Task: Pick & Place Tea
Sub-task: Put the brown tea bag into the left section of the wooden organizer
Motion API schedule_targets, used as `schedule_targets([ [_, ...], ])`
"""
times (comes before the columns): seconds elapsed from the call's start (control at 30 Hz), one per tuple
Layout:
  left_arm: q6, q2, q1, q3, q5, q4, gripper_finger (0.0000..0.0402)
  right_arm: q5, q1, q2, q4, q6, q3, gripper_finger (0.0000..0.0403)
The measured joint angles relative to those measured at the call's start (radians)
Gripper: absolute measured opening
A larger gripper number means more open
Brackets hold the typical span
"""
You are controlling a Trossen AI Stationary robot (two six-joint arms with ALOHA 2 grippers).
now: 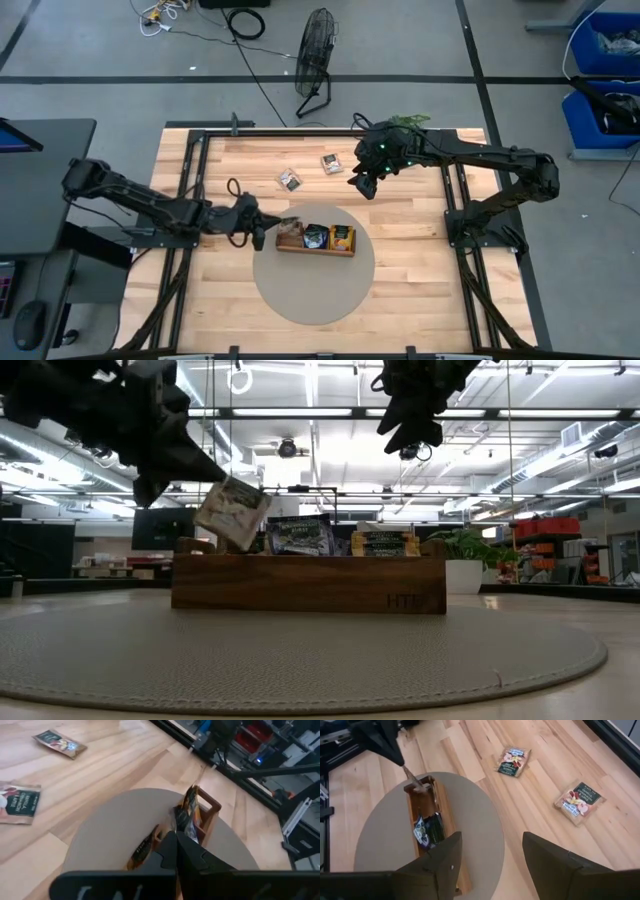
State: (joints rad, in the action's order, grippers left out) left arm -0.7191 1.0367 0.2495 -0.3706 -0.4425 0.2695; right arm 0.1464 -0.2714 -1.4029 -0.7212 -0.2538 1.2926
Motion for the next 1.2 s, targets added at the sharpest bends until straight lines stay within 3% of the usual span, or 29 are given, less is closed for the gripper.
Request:
schedule_targets([
  [0.17,0.052,0.034,-0.056,0.005,0.087,0.06,0.0,0.0,0.0,0.0,0.0,0.0,0.0,0.0217],
  [0.43,0.078,0.112,-0.109,0.004,0.146,0.132,0.0,0.0,0.0,0.0,-0.02,-0.002,0.0,0.0217],
  [0.77,0.087,0.162,-0.108,0.004,0.149,0.133,0.0002,0.0,0.0,0.0,-0.03,0.003,0.0,0.0217],
  [0.97,0.082,0.162,-0.099,0.004,0.148,0.077,0.0032,0.0,0.0,0.0,-0.028,0.008,0.0,0.0217],
  [1.2,0.098,0.161,-0.088,0.004,0.151,0.076,0.0099,0.0,0.0,0.0,-0.023,0.008,0.0,0.0217],
])
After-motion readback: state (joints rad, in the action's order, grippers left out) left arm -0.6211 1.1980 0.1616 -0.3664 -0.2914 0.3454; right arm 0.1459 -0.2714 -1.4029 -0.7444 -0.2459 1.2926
